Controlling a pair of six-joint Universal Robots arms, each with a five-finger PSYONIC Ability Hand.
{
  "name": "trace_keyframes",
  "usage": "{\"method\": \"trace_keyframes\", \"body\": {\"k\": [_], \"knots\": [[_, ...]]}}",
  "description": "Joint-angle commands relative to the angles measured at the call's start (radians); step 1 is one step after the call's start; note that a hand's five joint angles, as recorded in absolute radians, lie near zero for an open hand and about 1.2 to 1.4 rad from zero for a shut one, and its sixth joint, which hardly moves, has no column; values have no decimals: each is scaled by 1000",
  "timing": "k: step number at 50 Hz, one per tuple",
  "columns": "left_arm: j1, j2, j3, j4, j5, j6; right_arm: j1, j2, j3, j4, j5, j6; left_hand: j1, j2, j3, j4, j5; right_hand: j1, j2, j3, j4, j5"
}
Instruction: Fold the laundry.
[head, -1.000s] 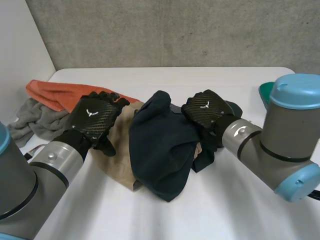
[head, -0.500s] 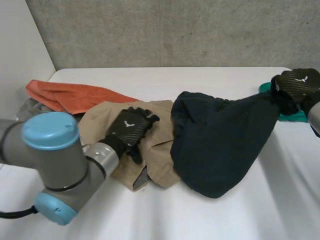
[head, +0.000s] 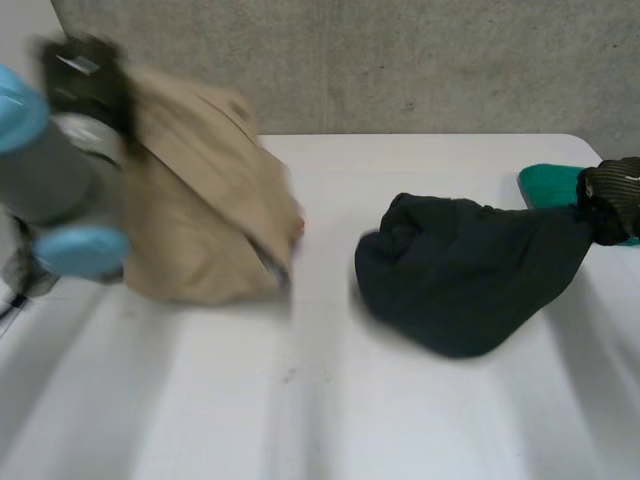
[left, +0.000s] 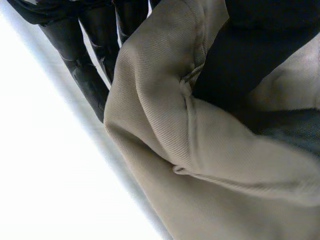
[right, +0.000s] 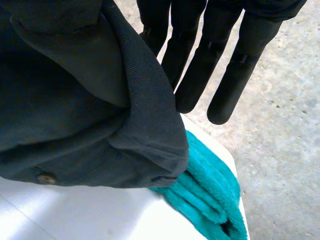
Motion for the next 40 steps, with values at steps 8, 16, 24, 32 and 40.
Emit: {"method": "trace_keyframes", "body": {"k": [8,16,24,32,40], "knots": [[121,72,-146,138,7,95,55,2,29,0,-1,-2,-953,-1021,-1010,-1011,-974,277,221,207,197,216],[-36,104,-292,117,145,112,72,2,36,2,-2,-2,-941,-1008,-997,-998,-961,277,221,207,197,216],[-116,51,-390,80,354,115,74,2,46,2,-2,-2,-926,-994,-983,-983,-946,277,221,207,197,216],[-116,-195,-254,62,382,112,75,5,64,0,-2,-5,-917,-985,-974,-975,-938,277,221,207,197,216],[-51,-380,-25,-12,399,110,75,20,85,0,-1,-55,-914,-982,-971,-972,-935,277,221,207,197,216]]}}
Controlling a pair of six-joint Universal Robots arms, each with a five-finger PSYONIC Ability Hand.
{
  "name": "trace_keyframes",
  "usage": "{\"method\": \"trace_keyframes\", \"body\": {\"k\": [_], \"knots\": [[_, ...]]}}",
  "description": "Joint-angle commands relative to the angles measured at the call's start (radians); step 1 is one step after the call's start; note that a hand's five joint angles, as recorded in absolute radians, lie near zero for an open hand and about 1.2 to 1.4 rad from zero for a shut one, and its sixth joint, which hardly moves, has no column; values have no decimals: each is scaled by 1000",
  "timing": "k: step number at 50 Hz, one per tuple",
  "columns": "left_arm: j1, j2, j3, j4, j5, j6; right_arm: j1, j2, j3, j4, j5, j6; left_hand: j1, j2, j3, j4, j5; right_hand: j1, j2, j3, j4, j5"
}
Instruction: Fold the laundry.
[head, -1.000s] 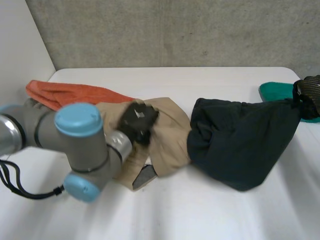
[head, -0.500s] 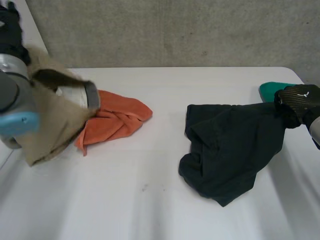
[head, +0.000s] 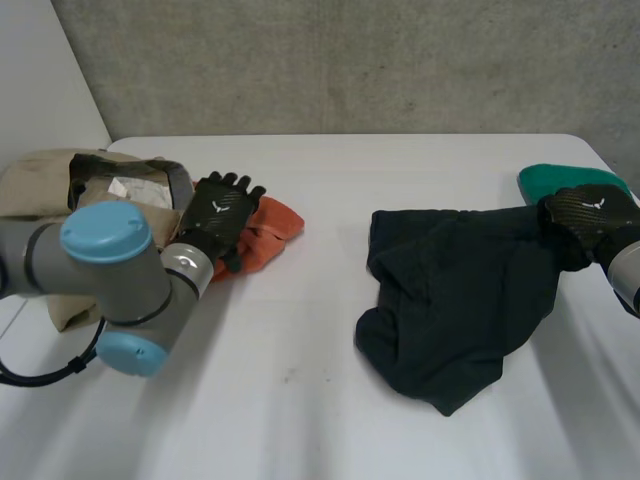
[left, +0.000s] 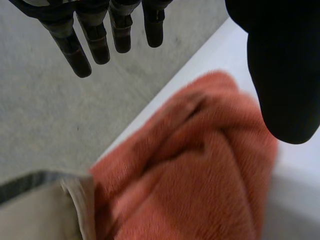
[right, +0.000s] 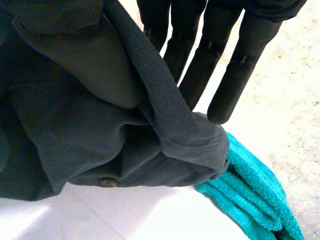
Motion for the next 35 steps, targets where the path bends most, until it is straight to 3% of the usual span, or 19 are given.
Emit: {"method": "trace_keyframes", "body": {"k": [1,7,11,12,15,17,21,23,25,28,32,35], "knots": [[49,-181,238,-60,6,0,0,15,19,0,3,-44,26,10,2,15,-6,277,219,203,197,215],[62,-284,400,-141,7,0,0,20,29,-2,3,-47,202,185,177,190,169,277,219,203,197,215],[66,-331,475,-201,9,0,-1,20,28,-2,5,-47,791,774,766,779,758,277,219,203,197,215],[68,-336,493,-209,3,-2,-1,20,28,-2,5,-47,1205,1188,1180,1193,1172,277,219,203,197,215],[71,-322,513,-209,-22,-2,-1,20,23,-2,5,-49,1209,1192,1185,1197,1177,277,219,203,197,215],[95,-280,542,-195,-86,-11,-1,20,23,-2,5,-49,1209,1192,1185,1197,1177,277,219,203,197,215],[196,-113,596,-68,-363,-37,0,24,22,-2,6,-49,1209,1192,1185,1197,1177,277,219,203,197,215],[241,-72,601,1,-436,-32,2,30,20,-2,6,-49,1209,1192,1185,1197,1177,277,219,203,197,215],[302,-36,593,90,-477,-31,6,40,19,-2,6,-49,1209,1192,1185,1197,1177,277,219,203,197,215],[316,-34,567,122,-445,-31,25,44,16,-2,6,-49,1209,1192,1185,1197,1177,277,219,203,197,215],[286,-32,491,107,-346,-25,32,44,16,-2,6,-49,-13,-29,-37,-24,-45,277,219,203,197,215],[275,-34,440,101,-319,-23,35,44,17,-2,6,-49,-13,-29,-37,-24,-45,277,219,203,197,215]]}}
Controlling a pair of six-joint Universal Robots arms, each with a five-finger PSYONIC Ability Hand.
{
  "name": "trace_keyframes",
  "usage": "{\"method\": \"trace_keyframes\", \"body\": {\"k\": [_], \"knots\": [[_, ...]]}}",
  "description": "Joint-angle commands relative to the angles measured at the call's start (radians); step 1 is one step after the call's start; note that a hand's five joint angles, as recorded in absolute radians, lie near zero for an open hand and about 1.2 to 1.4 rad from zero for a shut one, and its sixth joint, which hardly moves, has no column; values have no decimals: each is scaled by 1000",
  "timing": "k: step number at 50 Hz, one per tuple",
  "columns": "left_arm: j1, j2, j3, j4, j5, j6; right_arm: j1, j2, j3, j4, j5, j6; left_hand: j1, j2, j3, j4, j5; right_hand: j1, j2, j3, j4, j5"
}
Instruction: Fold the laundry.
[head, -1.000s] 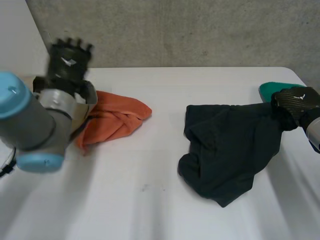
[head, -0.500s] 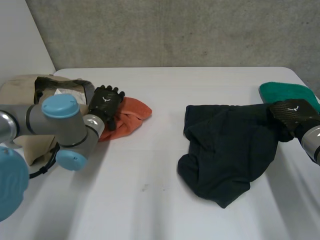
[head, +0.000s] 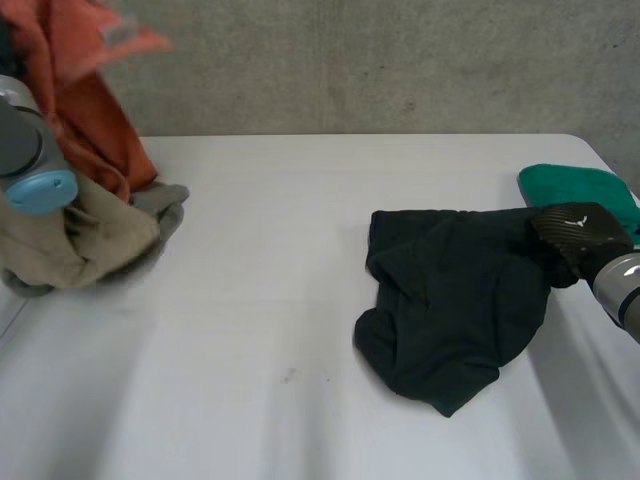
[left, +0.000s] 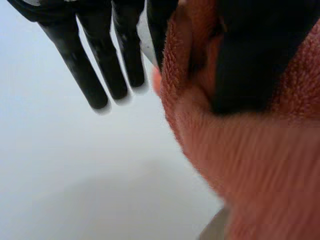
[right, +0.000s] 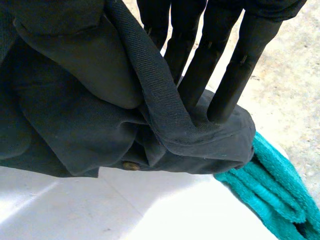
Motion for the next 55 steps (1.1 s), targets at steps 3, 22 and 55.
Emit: {"method": "trace_keyframes", "body": {"k": [3,22,55], "knots": [[-32,4,-181,-1,117,9,15,2,3,2,-1,0,-407,-470,-474,-493,-485,277,215,198,197,215],[-304,209,-565,-199,144,-30,17,-10,4,12,-6,2,-407,-470,-474,-493,-485,277,215,198,197,215],[-793,-2,-482,-298,257,-391,89,-95,32,48,-6,3,813,750,746,727,736,277,215,198,197,215]]}}
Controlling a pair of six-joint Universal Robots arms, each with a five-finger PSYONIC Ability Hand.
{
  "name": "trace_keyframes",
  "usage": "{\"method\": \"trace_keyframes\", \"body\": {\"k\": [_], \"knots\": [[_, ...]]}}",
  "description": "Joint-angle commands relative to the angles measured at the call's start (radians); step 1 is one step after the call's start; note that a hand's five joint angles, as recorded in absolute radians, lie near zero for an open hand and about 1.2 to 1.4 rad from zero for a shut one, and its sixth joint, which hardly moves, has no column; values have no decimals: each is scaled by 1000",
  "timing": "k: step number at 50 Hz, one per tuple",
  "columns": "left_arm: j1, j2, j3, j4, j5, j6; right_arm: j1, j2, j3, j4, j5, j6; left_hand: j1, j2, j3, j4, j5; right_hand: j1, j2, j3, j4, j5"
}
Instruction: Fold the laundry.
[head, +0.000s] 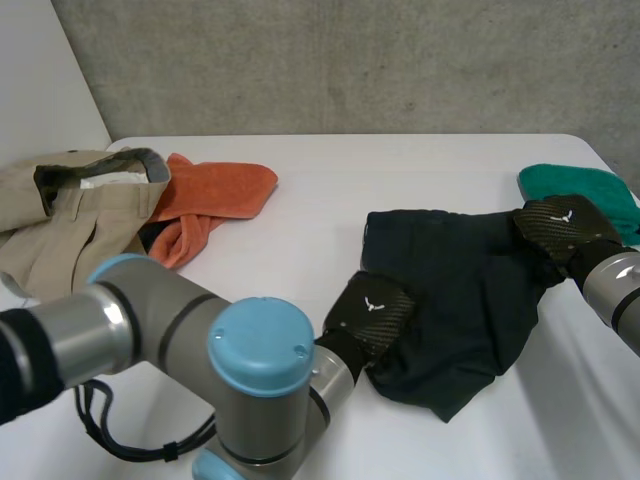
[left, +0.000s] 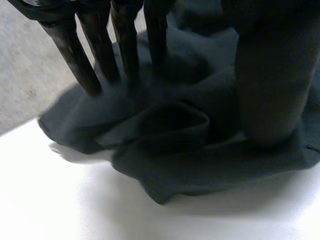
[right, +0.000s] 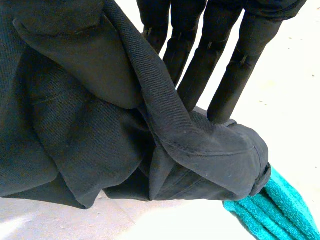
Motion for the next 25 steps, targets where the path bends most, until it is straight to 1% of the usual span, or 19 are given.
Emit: {"method": "trace_keyframes", "body": {"k": [1,2,3,6,7,9,10,11,13,14,16,17,18,19,20,21,22,23,25], "knots": [[13,-31,73,-26,-132,-47,28,-3,-3,34,0,-4,857,887,890,887,887,277,215,198,197,215],[19,-28,83,-26,-170,-44,37,-3,-8,64,-2,-9,857,887,890,887,887,277,215,198,197,215],[39,-21,102,-26,-225,-38,43,-3,-9,87,-2,-17,857,887,890,887,887,277,215,198,197,215],[99,5,138,-34,-289,-37,81,-8,-19,210,-3,-53,857,887,890,887,887,277,215,198,197,215],[128,23,155,-35,-304,-34,96,-8,-20,239,-2,-63,857,887,890,887,887,277,215,198,197,215],[158,37,164,-41,-303,-23,151,-6,-31,334,-13,-63,857,887,890,887,887,277,215,198,197,215],[174,43,164,-41,-303,-17,152,-6,-31,334,-13,-63,857,887,890,887,887,277,215,198,197,215],[201,48,163,-41,-292,8,217,-6,-31,381,-34,-28,857,887,890,887,887,277,215,198,197,215],[231,52,161,-41,-266,64,306,-2,-29,373,-52,72,857,887,890,887,887,277,215,198,197,215],[235,52,161,-40,-260,77,358,1,-31,341,-56,174,857,887,890,887,887,277,215,198,197,215],[241,54,161,-38,-246,101,403,3,-29,296,-50,276,857,887,890,887,887,277,215,198,197,215],[246,55,161,-40,-238,121,437,1,-31,249,-34,354,857,887,890,887,887,277,215,198,197,215],[246,57,159,-43,-240,127,446,0,-37,220,-22,385,857,887,890,887,887,277,215,198,197,215],[248,60,158,-46,-240,129,451,-11,-41,197,-16,402,796,826,830,827,826,277,215,198,197,215],[246,64,153,-54,-240,129,446,-35,-51,158,-13,410,665,695,698,695,695,277,215,198,197,215],[246,75,144,-67,-240,128,436,-57,-58,146,-11,407,425,455,459,456,455,277,215,198,197,215],[244,95,114,-101,-240,126,393,-107,-68,147,-11,381,1,31,35,32,31,277,215,198,197,215],[243,113,89,-125,-240,123,371,-123,-69,153,-11,367,-186,-156,-153,-155,-156,277,215,198,197,215],[241,141,61,-155,-240,118,319,-141,-69,170,-14,323,-323,-293,-289,-292,-292,277,215,198,197,215]]}}
